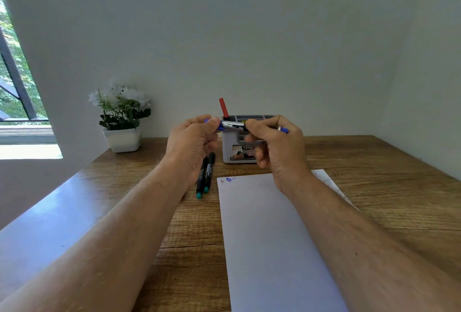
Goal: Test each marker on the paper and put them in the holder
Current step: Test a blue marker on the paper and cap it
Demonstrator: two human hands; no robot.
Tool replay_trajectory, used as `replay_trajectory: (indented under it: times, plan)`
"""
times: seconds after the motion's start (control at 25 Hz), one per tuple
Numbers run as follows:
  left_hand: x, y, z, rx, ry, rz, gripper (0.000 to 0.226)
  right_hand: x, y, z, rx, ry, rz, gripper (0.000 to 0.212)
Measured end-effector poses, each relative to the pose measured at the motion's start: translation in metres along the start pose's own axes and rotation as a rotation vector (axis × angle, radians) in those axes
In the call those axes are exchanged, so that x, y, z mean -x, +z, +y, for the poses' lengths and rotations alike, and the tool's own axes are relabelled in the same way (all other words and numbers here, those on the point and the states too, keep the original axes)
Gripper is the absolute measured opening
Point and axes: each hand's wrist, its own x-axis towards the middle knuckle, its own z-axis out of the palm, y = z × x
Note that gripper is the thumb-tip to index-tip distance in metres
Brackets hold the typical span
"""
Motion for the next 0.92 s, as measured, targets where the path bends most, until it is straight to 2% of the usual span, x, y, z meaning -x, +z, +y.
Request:
replay_trajectory:
  times: [0.12, 0.2, 0.36, 0.52, 0.68, 0.76, 0.92]
  plan:
    - [-0.005, -0.006, 0.000, 0.019, 0.054, 0.082, 0.015, 0.003, -0.001, 0.007, 0.557, -0.266, -0.078, 0.019]
    - [-0.006, -0.007, -0.001, -0.007, 0.092, 0.104, 0.010, 0.008, 0.003, 0.011, 0.702, -0.376, -0.162, 0.019]
    - [-0.006, -0.006, -0.005, -0.014, 0.134, 0.104, 0.009, 0.011, 0.008, 0.016, 0.731, -0.445, -0.209, 0.016]
    - [-0.005, 0.002, -0.012, 0.003, 0.139, 0.143, 0.008, 0.012, 0.013, 0.017, 0.647, -0.408, -0.203, 0.021]
    - [-0.004, 0.001, -0.011, 0.006, 0.141, 0.137, 0.006, 0.012, 0.013, 0.017, 0.593, -0.342, -0.200, 0.017]
    - [0.000, 0.001, -0.011, -0.006, 0.147, 0.114, 0.013, 0.011, 0.012, 0.017, 0.581, -0.309, -0.189, 0.015]
    - [0.009, 0.009, -0.020, -0.234, 0.262, 0.139, 0.036, 0.012, 0.015, 0.018, 0.613, -0.295, -0.178, 0.014]
